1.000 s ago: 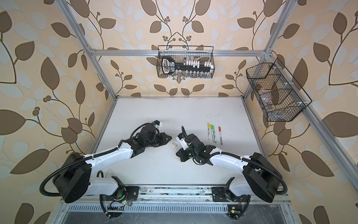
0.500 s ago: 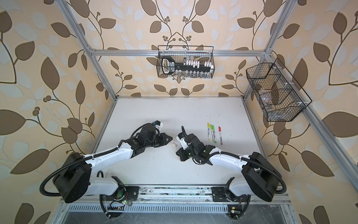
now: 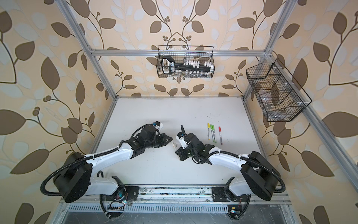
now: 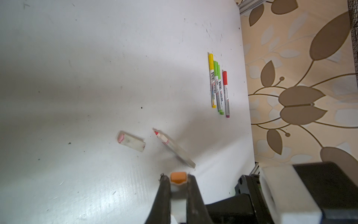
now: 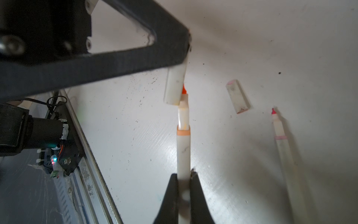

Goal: Insert the pens into the pen caps
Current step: 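Lift the white cap with the left gripper and bring it above the marker tip, then lower the white cap onto the orange marker tip held by the right gripper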

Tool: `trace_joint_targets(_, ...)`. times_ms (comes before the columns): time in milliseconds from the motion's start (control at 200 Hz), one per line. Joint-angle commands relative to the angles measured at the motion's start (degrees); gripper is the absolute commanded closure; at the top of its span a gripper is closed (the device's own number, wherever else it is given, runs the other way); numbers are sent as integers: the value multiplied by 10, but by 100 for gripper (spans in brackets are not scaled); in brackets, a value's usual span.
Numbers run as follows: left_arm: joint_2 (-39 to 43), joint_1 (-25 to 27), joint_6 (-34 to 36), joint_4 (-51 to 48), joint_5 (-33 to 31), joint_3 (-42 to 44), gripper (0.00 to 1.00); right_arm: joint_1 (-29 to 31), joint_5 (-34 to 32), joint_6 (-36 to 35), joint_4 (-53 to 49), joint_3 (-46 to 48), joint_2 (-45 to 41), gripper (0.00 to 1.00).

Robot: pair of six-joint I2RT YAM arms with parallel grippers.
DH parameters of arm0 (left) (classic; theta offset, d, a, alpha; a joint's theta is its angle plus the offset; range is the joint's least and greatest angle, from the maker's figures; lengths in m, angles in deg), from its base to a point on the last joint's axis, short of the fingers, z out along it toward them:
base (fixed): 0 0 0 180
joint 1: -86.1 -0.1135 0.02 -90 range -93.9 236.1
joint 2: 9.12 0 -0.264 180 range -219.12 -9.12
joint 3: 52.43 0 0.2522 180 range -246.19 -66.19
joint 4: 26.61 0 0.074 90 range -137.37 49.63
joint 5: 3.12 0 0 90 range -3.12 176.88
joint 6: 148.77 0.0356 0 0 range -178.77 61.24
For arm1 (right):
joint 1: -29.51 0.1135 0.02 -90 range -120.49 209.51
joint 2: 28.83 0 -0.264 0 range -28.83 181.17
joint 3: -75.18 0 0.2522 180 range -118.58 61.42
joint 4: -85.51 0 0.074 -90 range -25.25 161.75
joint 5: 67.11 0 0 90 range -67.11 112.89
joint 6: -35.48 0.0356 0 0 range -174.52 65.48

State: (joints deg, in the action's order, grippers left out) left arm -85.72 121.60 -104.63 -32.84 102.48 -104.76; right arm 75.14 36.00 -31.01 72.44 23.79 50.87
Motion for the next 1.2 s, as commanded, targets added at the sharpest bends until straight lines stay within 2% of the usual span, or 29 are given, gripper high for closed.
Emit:
trace_joint_targets(0,21,-12,-14,13,-30,10,98,1,-2,-10,5,-19,7,100)
trace_joint_targets(225,30,-30,-20,20,-25,13,98,7,1,-11,8,-19,11,100)
trace_joint_targets(675,6,-30,-19,35,21,4,98,10,3,-15,11,-30,17,100)
trace_joint_targets(1195,2,-30,-20,48,45,12,99,9,3,-17,13,-40,30,100)
